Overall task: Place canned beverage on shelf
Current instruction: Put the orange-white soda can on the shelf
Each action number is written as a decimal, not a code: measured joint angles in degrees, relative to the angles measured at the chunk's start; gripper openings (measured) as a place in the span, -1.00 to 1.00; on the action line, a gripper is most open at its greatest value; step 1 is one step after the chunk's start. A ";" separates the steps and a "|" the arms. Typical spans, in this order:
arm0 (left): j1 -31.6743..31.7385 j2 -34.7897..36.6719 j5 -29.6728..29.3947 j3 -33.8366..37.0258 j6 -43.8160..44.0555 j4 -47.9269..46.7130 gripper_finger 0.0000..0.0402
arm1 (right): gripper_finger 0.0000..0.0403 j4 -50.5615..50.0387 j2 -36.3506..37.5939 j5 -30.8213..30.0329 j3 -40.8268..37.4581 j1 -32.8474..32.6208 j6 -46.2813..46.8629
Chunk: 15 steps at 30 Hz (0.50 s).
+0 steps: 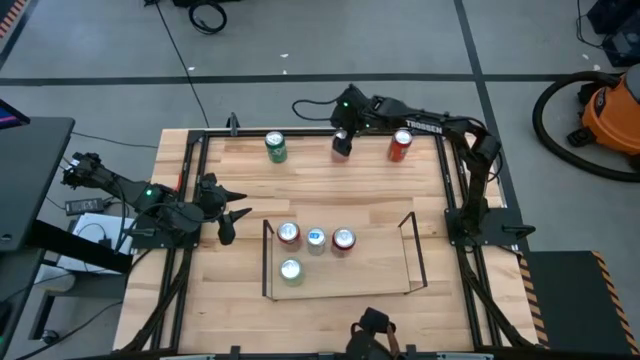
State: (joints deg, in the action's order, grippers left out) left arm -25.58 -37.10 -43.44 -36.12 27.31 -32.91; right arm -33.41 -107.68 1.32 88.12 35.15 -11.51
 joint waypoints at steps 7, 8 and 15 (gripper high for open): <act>0.00 0.01 0.00 0.00 0.01 -0.08 0.01 | 0.90 4.77 0.00 0.44 -4.93 0.61 1.22; 0.00 0.01 0.00 0.00 0.00 -0.08 0.01 | 0.90 5.71 0.00 0.46 -5.65 0.72 1.33; 0.00 0.01 0.00 0.00 0.01 -0.08 0.01 | 0.81 8.78 0.00 2.69 -8.18 0.97 1.39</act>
State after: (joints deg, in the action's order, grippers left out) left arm -25.58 -37.09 -43.44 -36.12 27.32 -32.99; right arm -24.63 -107.68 4.01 79.94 36.12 -10.12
